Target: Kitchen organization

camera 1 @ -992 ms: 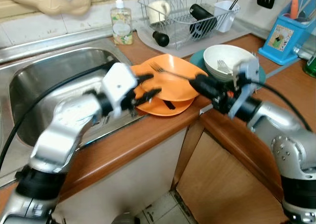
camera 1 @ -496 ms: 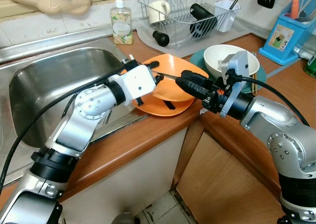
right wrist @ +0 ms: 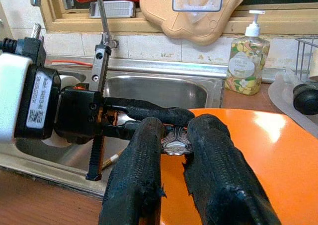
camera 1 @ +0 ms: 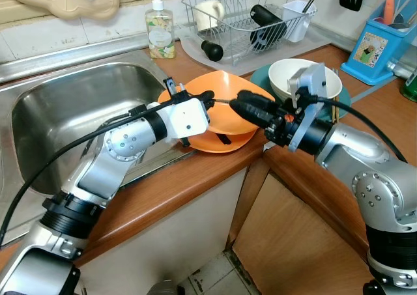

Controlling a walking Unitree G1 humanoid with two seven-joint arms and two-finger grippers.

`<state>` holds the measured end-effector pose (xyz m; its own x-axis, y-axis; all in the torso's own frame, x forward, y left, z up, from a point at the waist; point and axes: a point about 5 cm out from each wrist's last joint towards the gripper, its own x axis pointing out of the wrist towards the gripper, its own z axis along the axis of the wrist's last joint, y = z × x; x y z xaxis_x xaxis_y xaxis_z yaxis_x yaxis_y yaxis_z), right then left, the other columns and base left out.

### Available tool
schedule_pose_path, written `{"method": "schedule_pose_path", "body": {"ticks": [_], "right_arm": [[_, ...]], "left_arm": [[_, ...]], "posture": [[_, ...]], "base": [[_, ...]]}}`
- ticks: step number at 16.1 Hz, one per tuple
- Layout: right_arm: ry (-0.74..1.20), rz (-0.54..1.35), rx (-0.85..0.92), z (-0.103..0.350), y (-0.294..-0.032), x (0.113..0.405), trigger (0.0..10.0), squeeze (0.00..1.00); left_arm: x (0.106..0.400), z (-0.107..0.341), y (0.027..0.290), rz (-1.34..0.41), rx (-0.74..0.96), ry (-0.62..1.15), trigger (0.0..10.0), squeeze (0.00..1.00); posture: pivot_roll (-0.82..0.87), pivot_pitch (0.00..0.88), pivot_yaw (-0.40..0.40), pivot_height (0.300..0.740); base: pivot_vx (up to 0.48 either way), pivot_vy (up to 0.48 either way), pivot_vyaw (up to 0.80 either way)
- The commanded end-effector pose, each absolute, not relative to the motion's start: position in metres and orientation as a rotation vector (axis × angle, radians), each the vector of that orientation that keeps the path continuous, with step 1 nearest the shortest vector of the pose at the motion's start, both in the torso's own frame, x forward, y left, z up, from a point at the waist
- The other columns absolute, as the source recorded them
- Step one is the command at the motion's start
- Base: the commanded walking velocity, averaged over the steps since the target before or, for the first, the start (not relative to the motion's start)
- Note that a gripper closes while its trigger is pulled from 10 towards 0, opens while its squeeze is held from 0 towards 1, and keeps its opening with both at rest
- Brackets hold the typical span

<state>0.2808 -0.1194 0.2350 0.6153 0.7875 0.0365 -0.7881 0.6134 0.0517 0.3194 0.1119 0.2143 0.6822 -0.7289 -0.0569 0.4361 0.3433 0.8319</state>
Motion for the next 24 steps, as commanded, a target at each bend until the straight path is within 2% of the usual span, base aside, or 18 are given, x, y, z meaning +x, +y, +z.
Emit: {"method": "schedule_pose_path", "body": {"ticks": [1, 2, 3, 5, 6, 9, 11, 13, 15, 19, 20, 21, 22, 23, 24], "right_arm": [[-0.042, 0.943, 0.056, 0.244, -0.114, 0.276, 4.8, 0.00], [-0.048, 0.938, 0.054, 0.245, -0.114, 0.277, 10.0, 0.03], [-0.053, 0.938, 0.064, 0.246, -0.113, 0.277, 10.0, 1.00], [-0.068, 0.920, 0.061, 0.247, -0.114, 0.278, 10.0, 1.00], [-0.074, 0.910, 0.059, 0.248, -0.114, 0.279, 10.0, 0.00], [-0.088, 0.891, 0.069, 0.251, -0.116, 0.280, 10.0, 0.00], [-0.071, 0.888, 0.053, 0.246, -0.117, 0.279, 10.0, 0.00], [-0.039, 0.892, 0.014, 0.239, -0.116, 0.277, 10.0, 0.00], [0.034, 0.895, -0.091, 0.224, -0.115, 0.274, 10.0, 0.00], [0.083, 0.845, -0.138, 0.213, -0.118, 0.275, 10.0, 0.00], [0.083, 0.815, -0.128, 0.212, -0.120, 0.277, 10.0, 0.00], [0.081, 0.808, -0.127, 0.212, -0.120, 0.277, 10.0, 0.00], [0.074, 0.793, -0.117, 0.213, -0.120, 0.278, 10.0, 0.00], [0.060, 0.694, -0.068, 0.217, -0.128, 0.284, 10.0, 0.00], [0.061, 0.655, -0.045, 0.218, -0.132, 0.287, 10.0, 0.00]], "left_arm": [[0.325, 0.214, 0.117, -0.743, 0.986, -0.336, 0.0, 0.00], [0.326, 0.215, 0.120, -0.718, 1.005, -0.341, 0.0, 0.00], [0.328, 0.218, 0.124, -0.685, 1.022, -0.350, 0.0, 0.00], [0.333, 0.223, 0.134, -0.622, 1.061, -0.363, 0.0, 0.00], [0.334, 0.225, 0.138, -0.595, 1.075, -0.367, 0.0, 0.00], [0.343, 0.240, 0.162, -0.440, 1.127, -0.388, 0.0, 0.00], [0.346, 0.247, 0.183, -0.315, 1.085, -0.366, 0.0, 0.00], [0.350, 0.237, 0.206, -0.227, 1.078, -0.238, 0.0, 0.00], [0.351, 0.206, 0.229, -0.216, 1.109, -0.014, 0.0, 0.00], [0.348, 0.165, 0.245, -0.268, 1.098, 0.240, 0.0, 0.00], [0.348, 0.145, 0.247, -0.302, 1.070, 0.358, 3.3, 0.00], [0.347, 0.140, 0.248, -0.312, 1.055, 0.397, 7.7, 0.00], [0.347, 0.135, 0.248, -0.321, 1.015, 0.435, 10.0, 0.00], [0.348, 0.131, 0.247, -0.335, 0.948, 0.482, 10.0, 1.00], [0.349, 0.130, 0.246, -0.336, 0.930, 0.490, 10.0, 1.00]], "posture": [[0.02, 0.000, 0.003, 0.740], [0.02, 0.000, 0.003, 0.740], [0.02, 0.000, 0.003, 0.740], [0.02, 0.000, 0.003, 0.740], [0.03, 0.000, 0.003, 0.740], [0.03, 0.000, 0.004, 0.740], [0.03, 0.000, 0.005, 0.740], [0.02, 0.000, 0.007, 0.740], [0.02, 0.000, 0.007, 0.740], [0.02, 0.000, 0.007, 0.740], [0.02, 0.000, 0.008, 0.740], [0.02, 0.000, 0.008, 0.740], [0.01, 0.000, 0.011, 0.740], [0.01, 0.000, 0.014, 0.740], [0.00, 0.000, 0.016, 0.740]], "base": [[0.000, 0.000, 0.00], [0.000, 0.000, 0.00], [0.000, 0.000, 0.00], [0.000, 0.000, 0.00], [0.000, 0.000, 0.00], [0.000, 0.000, 0.00], [0.000, 0.000, 0.00], [0.000, 0.000, 0.00], [0.000, 0.000, 0.00], [0.000, 0.000, 0.00], [0.000, 0.000, 0.00], [0.000, 0.000, 0.00], [0.000, 0.000, 0.00], [0.000, 0.000, 0.00], [0.000, 0.000, 0.00]]}}
